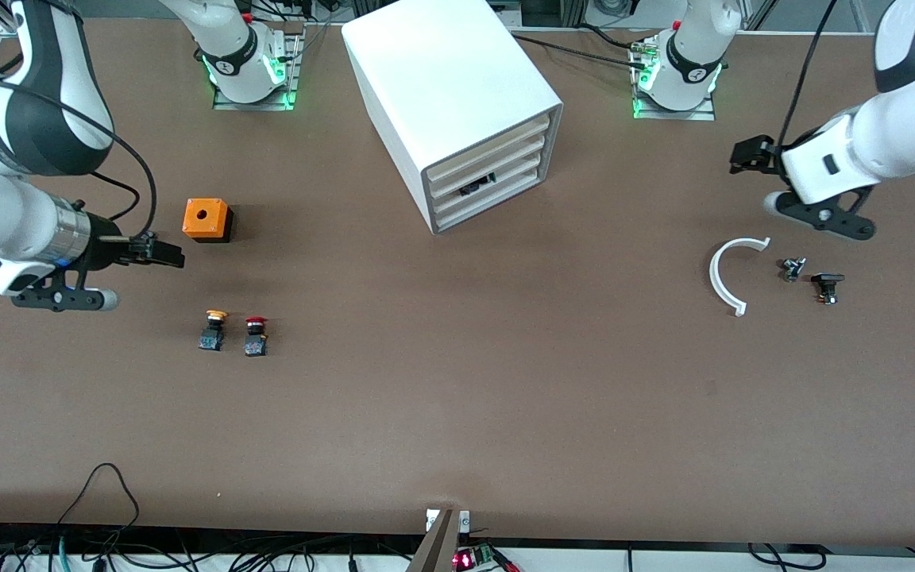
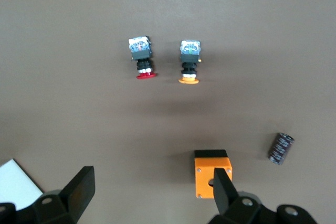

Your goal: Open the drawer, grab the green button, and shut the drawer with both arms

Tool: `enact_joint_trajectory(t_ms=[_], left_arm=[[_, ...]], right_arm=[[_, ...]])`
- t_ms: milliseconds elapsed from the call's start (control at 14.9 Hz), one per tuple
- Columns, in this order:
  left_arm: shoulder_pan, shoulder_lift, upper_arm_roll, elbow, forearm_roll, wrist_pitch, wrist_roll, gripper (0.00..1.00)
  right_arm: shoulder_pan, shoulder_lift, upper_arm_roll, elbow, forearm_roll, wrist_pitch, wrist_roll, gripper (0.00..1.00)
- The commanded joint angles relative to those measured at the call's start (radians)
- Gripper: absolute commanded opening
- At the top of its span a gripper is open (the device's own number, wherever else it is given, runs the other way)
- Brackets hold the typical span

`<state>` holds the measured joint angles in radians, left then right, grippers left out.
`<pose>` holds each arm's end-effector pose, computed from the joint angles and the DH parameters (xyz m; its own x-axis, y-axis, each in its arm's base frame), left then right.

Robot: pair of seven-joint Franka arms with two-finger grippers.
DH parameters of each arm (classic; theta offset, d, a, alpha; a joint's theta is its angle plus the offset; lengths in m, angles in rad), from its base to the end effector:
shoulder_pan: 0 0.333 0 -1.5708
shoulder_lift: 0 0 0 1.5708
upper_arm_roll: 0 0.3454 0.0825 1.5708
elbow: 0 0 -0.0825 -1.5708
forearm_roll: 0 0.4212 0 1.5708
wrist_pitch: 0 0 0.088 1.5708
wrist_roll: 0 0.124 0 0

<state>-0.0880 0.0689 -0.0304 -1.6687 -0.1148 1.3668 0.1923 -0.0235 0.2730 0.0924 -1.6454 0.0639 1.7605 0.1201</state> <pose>0.5665 -0.0830 0.5368 0.8871 -0.3203 -0.3323 -0.2729 -0.9447 0.1819 0.6624 0.0475 0.4422 0.9841 -0.0632 -0.1658 -0.0749 -0.9950 -0.0655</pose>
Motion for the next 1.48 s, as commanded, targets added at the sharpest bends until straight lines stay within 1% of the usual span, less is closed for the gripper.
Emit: enact_joint_trajectory(t_ms=[0, 202, 269, 336, 404, 538, 673, 807, 942, 1009, 1143, 1278, 1413], left_arm=[[0.005, 0.035, -0.002, 0.014, -0.115, -0.031, 0.052, 0.99], [0.005, 0.103, -0.002, 0.001, -0.282, 0.012, 0.058, 0.98], [0.004, 0.133, -0.002, 0.001, -0.346, 0.032, 0.064, 0.98], [0.001, 0.165, -0.003, -0.005, -0.408, 0.055, 0.087, 0.97], [0.001, 0.179, -0.015, -0.023, -0.446, 0.102, 0.125, 0.97], [0.001, 0.184, -0.025, -0.097, -0.523, 0.214, 0.195, 0.97], [0.001, 0.186, -0.055, -0.182, -0.598, 0.334, 0.280, 0.97], [-0.013, 0.198, -0.071, -0.251, -0.621, 0.435, 0.360, 0.97], [-0.016, 0.207, -0.108, -0.325, -0.689, 0.546, 0.419, 0.98], [-0.016, 0.232, -0.112, -0.347, -0.730, 0.569, 0.474, 0.98], [-0.015, 0.284, -0.112, -0.364, -0.831, 0.571, 0.612, 0.98], [-0.015, 0.307, -0.112, -0.420, -0.954, 0.577, 0.724, 0.98], [-0.016, 0.318, -0.112, -0.489, -1.069, 0.574, 0.820, 0.98]], right_arm=[[0.022, 0.035, 0.007, 0.030, 0.017, 0.025, 0.087, 1.00], [0.045, 0.049, 0.009, 0.035, 0.019, 0.043, 0.188, 1.00], [0.053, 0.051, 0.009, 0.035, 0.034, 0.047, 0.226, 1.00], [0.063, 0.058, 0.009, 0.035, 0.068, 0.048, 0.278, 1.00], [0.065, 0.063, 0.009, 0.035, 0.097, 0.050, 0.330, 1.00], [0.074, 0.065, 0.009, 0.036, 0.114, 0.057, 0.419, 1.00], [0.111, 0.077, 0.009, 0.053, 0.111, 0.059, 0.499, 1.00], [0.146, 0.112, 0.009, 0.122, 0.109, 0.057, 0.596, 1.00], [0.166, 0.138, 0.009, 0.174, 0.108, 0.054, 0.683, 1.00], [0.180, 0.144, 0.007, 0.185, 0.108, 0.056, 0.719, 1.00], [0.197, 0.157, 0.009, 0.206, 0.111, 0.057, 0.785, 1.00], [0.227, 0.169, 0.009, 0.228, 0.111, 0.071, 0.851, 1.00], [0.234, 0.178, 0.009, 0.242, 0.117, 0.083, 0.939, 1.00]])
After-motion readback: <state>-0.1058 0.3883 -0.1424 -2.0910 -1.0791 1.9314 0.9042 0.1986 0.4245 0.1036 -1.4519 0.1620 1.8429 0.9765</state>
